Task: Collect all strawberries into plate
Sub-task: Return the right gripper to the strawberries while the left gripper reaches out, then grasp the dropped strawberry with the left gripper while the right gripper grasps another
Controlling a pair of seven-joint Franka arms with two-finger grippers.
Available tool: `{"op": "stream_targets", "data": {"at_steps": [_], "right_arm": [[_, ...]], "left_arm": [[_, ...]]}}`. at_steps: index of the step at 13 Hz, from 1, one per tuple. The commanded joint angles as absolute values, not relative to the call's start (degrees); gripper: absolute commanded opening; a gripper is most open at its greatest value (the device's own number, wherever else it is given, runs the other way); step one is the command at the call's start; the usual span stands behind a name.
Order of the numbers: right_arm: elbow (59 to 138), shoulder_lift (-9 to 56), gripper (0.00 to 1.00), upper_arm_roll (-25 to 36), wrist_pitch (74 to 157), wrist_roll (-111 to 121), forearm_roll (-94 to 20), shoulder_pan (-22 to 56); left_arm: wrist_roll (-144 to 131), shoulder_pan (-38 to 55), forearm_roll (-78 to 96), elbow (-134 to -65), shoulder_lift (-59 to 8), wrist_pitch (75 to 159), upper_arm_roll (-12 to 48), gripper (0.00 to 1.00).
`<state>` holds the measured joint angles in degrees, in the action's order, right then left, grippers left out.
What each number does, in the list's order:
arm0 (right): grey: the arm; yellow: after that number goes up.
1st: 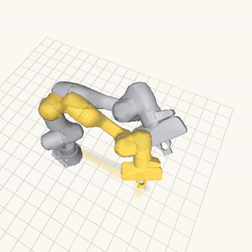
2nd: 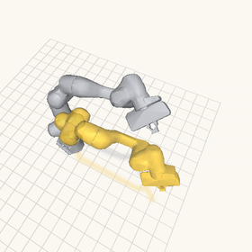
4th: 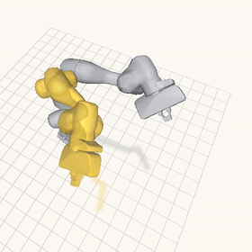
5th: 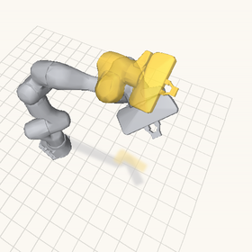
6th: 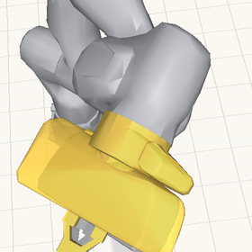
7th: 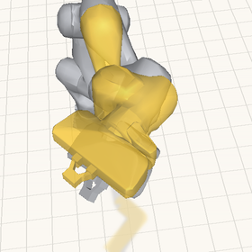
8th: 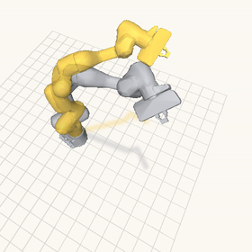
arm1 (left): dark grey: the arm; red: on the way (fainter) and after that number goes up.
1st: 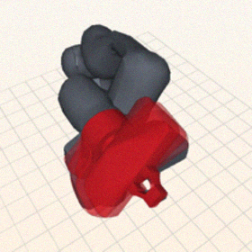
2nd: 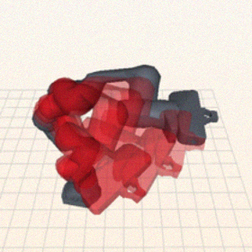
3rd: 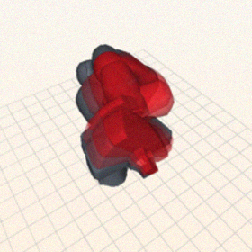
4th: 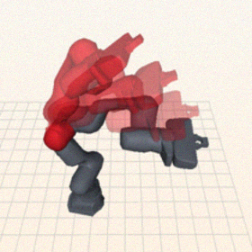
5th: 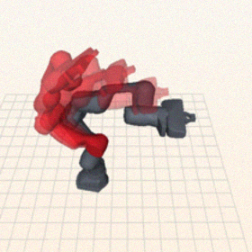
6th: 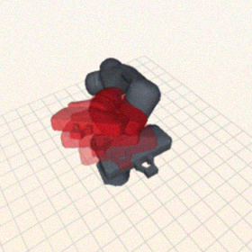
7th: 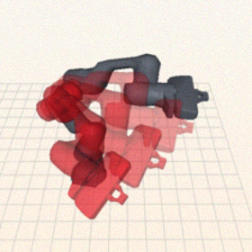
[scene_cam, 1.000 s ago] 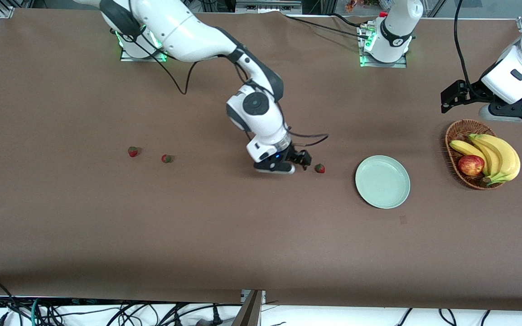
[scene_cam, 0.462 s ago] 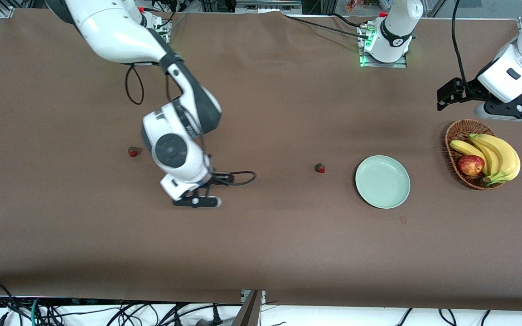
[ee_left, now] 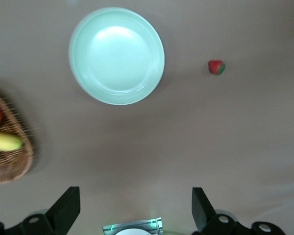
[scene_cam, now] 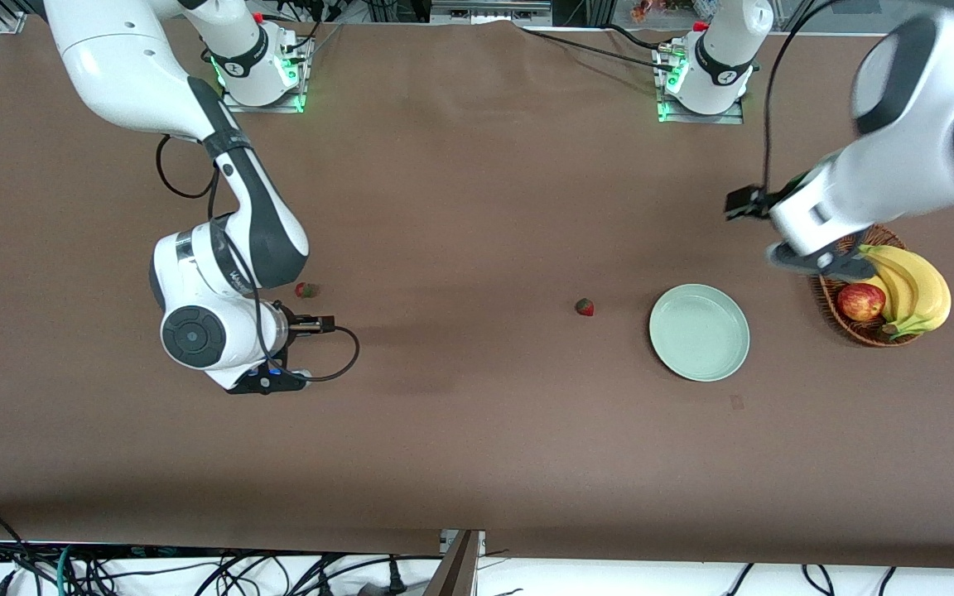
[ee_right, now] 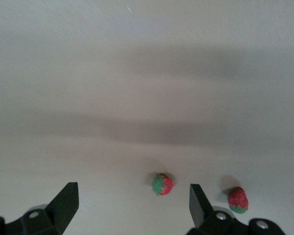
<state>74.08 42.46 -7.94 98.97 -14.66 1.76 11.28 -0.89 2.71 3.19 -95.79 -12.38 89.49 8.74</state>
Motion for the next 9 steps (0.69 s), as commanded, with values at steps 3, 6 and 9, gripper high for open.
{"op": "stream_targets", "data": {"at_steps": [3,6,9], "right_arm": [[94.44,32.80,1.00,-6.42,111.23,-12.75,1.76,11.16],[106.23,28.23,1.00,-6.42,120.30,-12.74,1.67,11.16],[114.22,26.55,1.00,-6.42,128.36,-12.57,1.67,11.16]], "left_arm": [[-10.77,11.49,3.69,-96.14,-25.55,104.37,8.53,1.00],[-19.41,16.08,3.69,-101.50,-30.13,120.89,8.53,1.00],[-22.67,18.46,3.60,-104.06,-35.14,133.73,8.44,1.00]]}}
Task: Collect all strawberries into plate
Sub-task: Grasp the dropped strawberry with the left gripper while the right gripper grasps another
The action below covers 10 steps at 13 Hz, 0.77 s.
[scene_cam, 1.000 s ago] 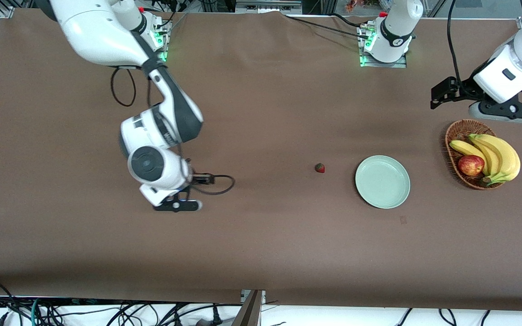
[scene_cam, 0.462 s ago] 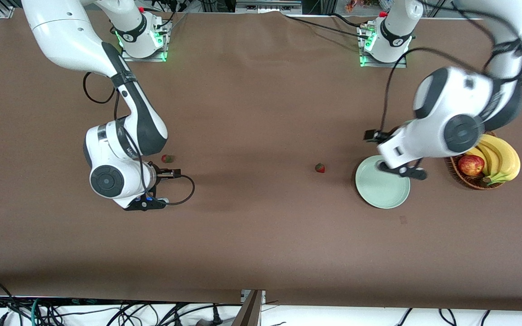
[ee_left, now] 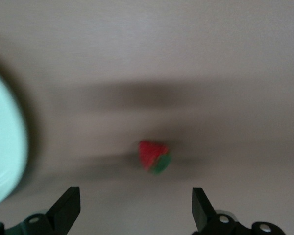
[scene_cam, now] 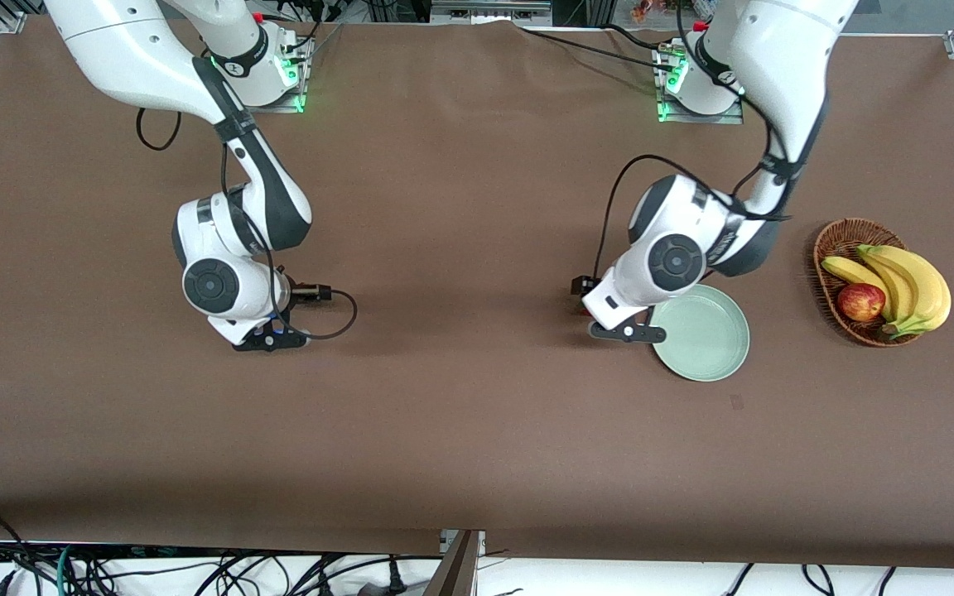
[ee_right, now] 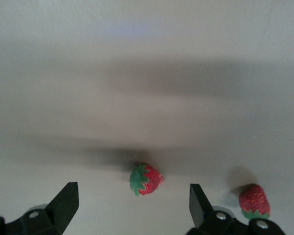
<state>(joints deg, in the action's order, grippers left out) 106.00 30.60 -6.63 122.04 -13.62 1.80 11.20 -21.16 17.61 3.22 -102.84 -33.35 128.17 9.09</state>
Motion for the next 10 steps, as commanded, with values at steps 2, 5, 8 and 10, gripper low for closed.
{"op": "stream_targets", "data": {"at_steps": [2,5,8,10], "right_arm": [[117.76,25.93,1.00,-6.42,132.88,-12.48,1.67,11.16],[119.44,25.84,1.00,-6.33,134.38,-11.43,1.76,11.16],[120.15,25.84,0.71,-6.24,135.61,-10.02,1.67,11.16],[120.06,25.93,0.49,-6.24,135.70,-9.76,1.76,11.16]], "left_arm": [[-22.50,18.72,2.56,-104.06,-36.47,135.09,8.44,1.00],[-22.59,19.95,1.93,-103.80,-37.18,135.61,8.44,0.36],[-22.50,19.95,1.93,-103.62,-37.09,135.27,8.44,0.01],[-22.15,19.43,1.93,-102.66,-35.43,131.95,8.00,0.00]]}}
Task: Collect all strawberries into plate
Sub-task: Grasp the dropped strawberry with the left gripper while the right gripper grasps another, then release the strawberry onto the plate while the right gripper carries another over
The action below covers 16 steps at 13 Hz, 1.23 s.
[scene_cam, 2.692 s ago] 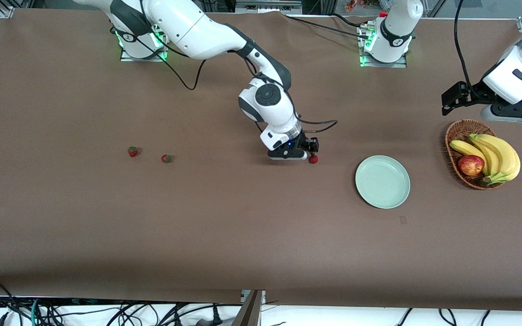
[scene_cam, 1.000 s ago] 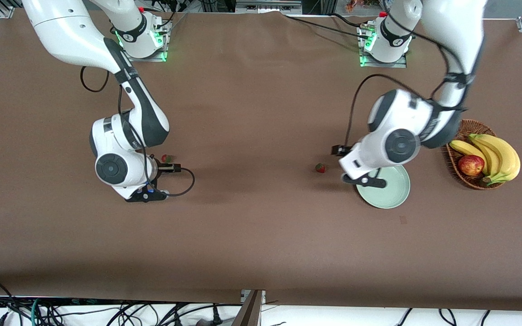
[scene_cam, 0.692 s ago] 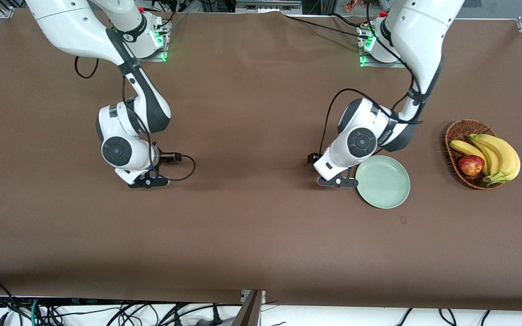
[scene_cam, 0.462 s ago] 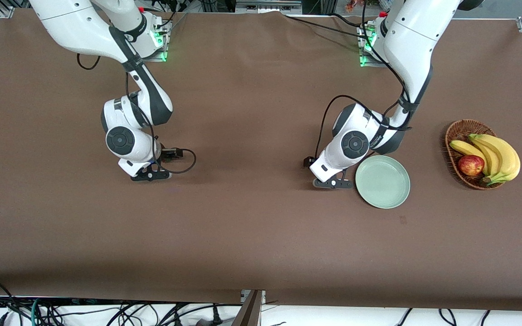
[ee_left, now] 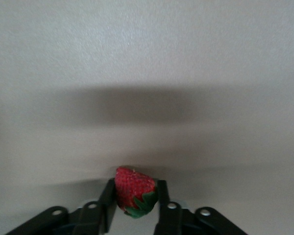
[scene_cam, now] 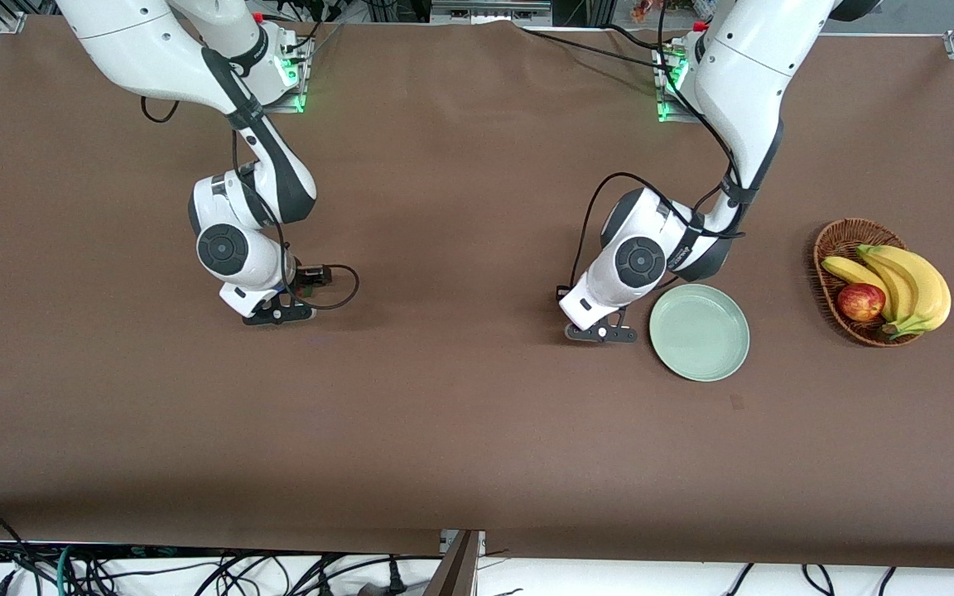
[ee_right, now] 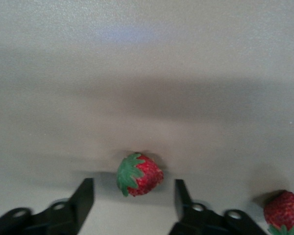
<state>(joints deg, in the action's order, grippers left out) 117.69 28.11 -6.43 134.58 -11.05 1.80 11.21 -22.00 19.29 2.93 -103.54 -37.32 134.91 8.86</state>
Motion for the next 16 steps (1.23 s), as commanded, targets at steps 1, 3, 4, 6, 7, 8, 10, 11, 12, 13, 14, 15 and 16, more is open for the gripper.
{"op": "stream_targets", "data": {"at_steps": [1,3,4,6,7,8,10,11,12,13,14,15,16], "right_arm": [[119.97,26.01,0.45,-6.24,135.88,-9.41,1.67,11.16],[119.97,26.45,0.37,-6.24,136.84,-9.40,1.67,11.16],[119.97,26.54,0.29,-6.07,137.45,-9.40,1.67,11.16],[119.27,26.72,0.15,-6.06,137.72,-9.40,1.67,11.07],[117.70,26.81,0.14,-6.15,137.64,-9.75,1.67,11.16],[115.51,26.98,0.14,-6.24,137.46,-10.54,1.50,11.68],[109.10,29.43,0.14,-6.77,137.11,-14.65,1.14,13.79],[105.85,30.92,0.14,-6.77,137.20,-18.94,1.06,16.24],[101.73,32.68,0.14,-6.77,137.11,-23.60,1.05,18.70],[97.51,34.96,0.14,-6.77,137.20,-29.30,0.97,21.68],[93.21,37.68,0.14,-6.77,137.37,-36.49,0.97,25.02],[88.73,40.66,0.14,-6.77,137.55,-43.26,1.05,28.35],[84.24,43.48,0.14,-6.77,137.72,-48.72,1.14,31.35]], "left_arm": [[-21.80,19.08,1.76,-100.74,-34.55,127.75,7.39,0.00],[-19.70,18.28,-3.13,-96.61,-32.96,119.31,6.07,0.00],[-17.86,17.06,-5.95,-94.76,-32.52,114.74,5.98,0.00],[-11.20,13.64,-9.04,-94.04,-32.52,111.89,5.98,0.00],[-6.12,11.01,-9.14,-94.30,-32.69,111.97,5.98,0.00],[0.29,8.20,-9.23,-94.31,-33.04,112.23,5.98,0.00],[9.38,4.49,-8.53,-94.48,-34.18,113.46,6.24,0.05],[10.01,4.40,-8.70,-95.00,-34.97,113.81,6.15,0.05],[10.19,4.22,-8.88,-96.92,-36.02,114.51,6.15,0.09],[10.37,3.61,-9.14,-99.64,-35.95,118.61,6.15,0.14],[10.28,3.43,-9.14,-102.19,-35.43,121.09,6.15,0.29],[9.76,3.43,-9.14,-102.30,-35.25,121.11,6.15,0.74],[10.36,3.17,-9.05,-102.04,-35.24,121.03,6.15,1.00]]}}
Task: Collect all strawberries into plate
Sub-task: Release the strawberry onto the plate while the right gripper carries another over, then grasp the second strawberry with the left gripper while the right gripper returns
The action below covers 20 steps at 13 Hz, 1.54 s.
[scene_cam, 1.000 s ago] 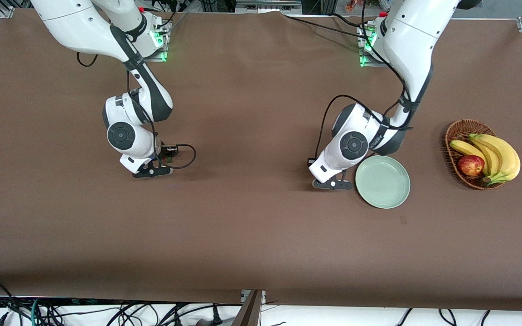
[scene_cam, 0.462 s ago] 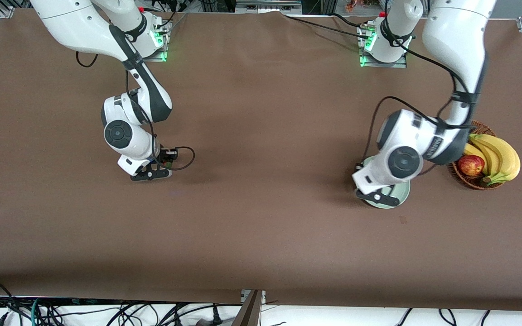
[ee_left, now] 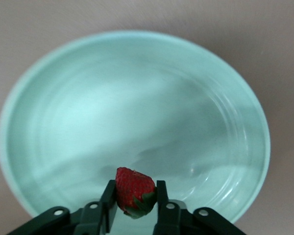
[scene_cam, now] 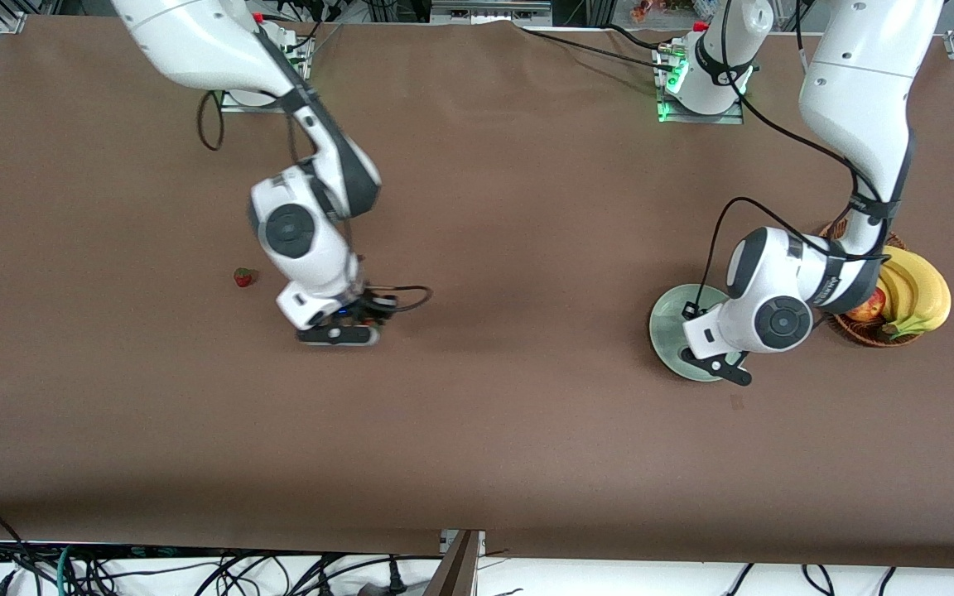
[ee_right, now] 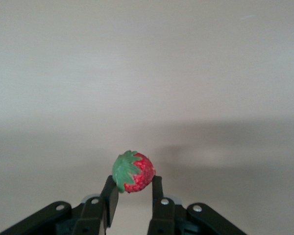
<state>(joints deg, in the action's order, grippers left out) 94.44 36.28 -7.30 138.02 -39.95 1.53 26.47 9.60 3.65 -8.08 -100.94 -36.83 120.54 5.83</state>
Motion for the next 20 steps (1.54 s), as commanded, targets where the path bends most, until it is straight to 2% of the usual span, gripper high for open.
{"op": "stream_targets", "data": {"at_steps": [1,4,8,10,11,12,16,20], "right_arm": [[80.11,46.12,0.14,-6.77,137.90,-53.13,1.23,34.07],[70.77,53.24,0.15,-6.77,144.38,-62.11,1.14,40.76],[70.05,56.68,0.15,-6.77,153.26,-65.04,1.14,46.13],[70.05,57.74,0.17,-6.77,154.07,-66.61,1.14,47.72],[70.05,57.74,0.49,-6.77,154.16,-68.10,1.23,48.16],[69.96,57.57,0.99,-6.68,154.16,-68.64,1.23,48.25],[70.05,53.72,1.00,-6.68,149.52,-63.32,1.49,42.65],[71.89,47.04,1.00,-6.68,130.65,-44.79,1.06,34.56]], "left_arm": [[10.37,2.73,-9.05,-101.78,-35.16,120.94,6.24,1.00],[10.20,2.72,-8.62,-99.50,-33.58,118.31,6.42,1.00],[9.84,3.60,-7.65,-91.25,-33.49,109.01,6.68,1.00],[9.76,3.69,-3.01,-87.99,-33.49,106.80,6.77,1.00],[9.67,3.69,-1.25,-87.20,-33.49,106.61,6.77,1.00],[9.67,3.87,-0.53,-87.10,-33.57,106.61,6.77,1.00],[9.49,4.39,0.00,-87.10,-33.66,106.70,7.64,1.00],[-1.97,8.95,2.11,-88.15,-34.19,108.62,8.17,1.00]]}}
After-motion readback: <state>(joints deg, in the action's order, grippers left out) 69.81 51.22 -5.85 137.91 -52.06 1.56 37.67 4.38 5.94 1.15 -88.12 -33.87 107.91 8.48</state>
